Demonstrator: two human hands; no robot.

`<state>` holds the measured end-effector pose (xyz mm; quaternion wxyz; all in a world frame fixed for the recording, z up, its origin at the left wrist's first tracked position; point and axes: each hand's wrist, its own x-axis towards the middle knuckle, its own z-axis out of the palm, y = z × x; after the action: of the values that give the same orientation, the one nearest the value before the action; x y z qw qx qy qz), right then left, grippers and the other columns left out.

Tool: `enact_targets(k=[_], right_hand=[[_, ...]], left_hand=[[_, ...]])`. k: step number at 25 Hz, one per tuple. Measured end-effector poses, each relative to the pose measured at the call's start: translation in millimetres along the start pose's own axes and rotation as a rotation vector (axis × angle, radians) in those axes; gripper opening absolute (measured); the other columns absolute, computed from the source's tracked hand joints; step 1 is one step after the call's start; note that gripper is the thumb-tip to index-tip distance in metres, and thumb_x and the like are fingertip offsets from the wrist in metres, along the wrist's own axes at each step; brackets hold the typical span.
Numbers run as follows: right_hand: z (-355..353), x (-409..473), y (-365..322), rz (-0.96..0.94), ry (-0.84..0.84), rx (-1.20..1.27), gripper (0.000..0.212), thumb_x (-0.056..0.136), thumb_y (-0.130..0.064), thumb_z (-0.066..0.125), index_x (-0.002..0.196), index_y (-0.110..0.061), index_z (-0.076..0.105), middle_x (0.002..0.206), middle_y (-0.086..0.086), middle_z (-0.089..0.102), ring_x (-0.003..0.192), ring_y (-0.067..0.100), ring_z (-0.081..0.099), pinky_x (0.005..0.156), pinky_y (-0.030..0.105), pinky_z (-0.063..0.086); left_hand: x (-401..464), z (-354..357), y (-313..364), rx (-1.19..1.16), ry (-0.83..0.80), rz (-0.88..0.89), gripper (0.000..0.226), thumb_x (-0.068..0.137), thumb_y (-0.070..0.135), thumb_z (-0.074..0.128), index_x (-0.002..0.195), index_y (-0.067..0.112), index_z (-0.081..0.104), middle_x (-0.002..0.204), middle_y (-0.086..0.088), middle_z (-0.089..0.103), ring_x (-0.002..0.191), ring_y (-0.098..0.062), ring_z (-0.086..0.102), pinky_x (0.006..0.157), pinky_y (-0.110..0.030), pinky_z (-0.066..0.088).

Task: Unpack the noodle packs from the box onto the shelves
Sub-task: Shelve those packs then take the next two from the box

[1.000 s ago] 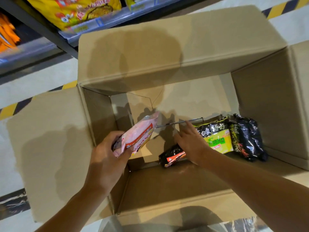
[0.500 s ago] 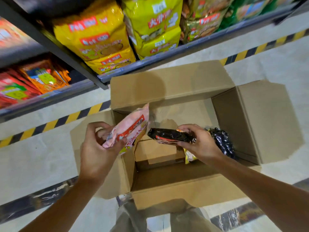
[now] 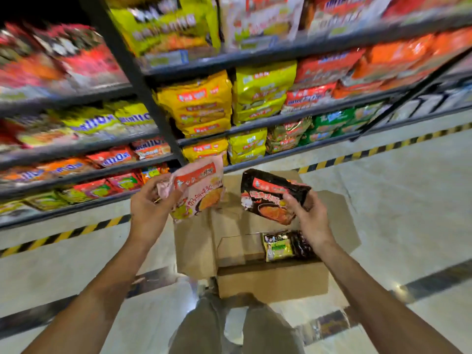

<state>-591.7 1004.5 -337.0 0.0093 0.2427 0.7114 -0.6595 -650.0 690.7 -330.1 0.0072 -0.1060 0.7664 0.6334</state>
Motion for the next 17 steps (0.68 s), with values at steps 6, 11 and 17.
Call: enact_targets(k=[6,11,17], right_hand=[[-2.6,-79.5,-112.7,-0.147,0.078,-0.048,0.013,0.093,-0.019,0.068,0.101,-0.009,0.07,0.091,0.0,0.076,0.082,0.006,0.069,0.069,0.02,0.054],[-1.9,-124.1,-167.8,-0.273,0.077,-0.01,0.007,0.095,-0.021,0.064,0.097,-0.019,0.07,0.083,-0.01,0.076,0.076,0.002,0.072,0.057,0.013,0.052],[9.3,-158.5,-220.6,-0.345,-0.005,0.07,0.012,0.095,-0.035,0.063,0.101,-0.027,0.069,0.096,0.0,0.077,0.086,0.016,0.074,0.062,0.023,0.058]], left_hand=[[-36.7,-66.7,110.5,-0.106,-0.03,0.054,0.019,0.084,0.009,0.074,0.097,0.021,0.07,0.085,0.015,0.077,0.081,-0.005,0.073,0.065,-0.017,0.055],[-68.0,-111.6,155.3,-0.116,-0.032,0.132,0.022,0.081,0.013,0.077,0.1,0.023,0.072,0.093,0.005,0.077,0.085,-0.013,0.074,0.066,-0.022,0.059],[-122.0,-153.5,212.2,-0.078,0.058,0.227,0.026,0.087,0.013,0.073,0.1,-0.007,0.063,0.095,0.002,0.076,0.089,-0.013,0.073,0.063,-0.018,0.056]])
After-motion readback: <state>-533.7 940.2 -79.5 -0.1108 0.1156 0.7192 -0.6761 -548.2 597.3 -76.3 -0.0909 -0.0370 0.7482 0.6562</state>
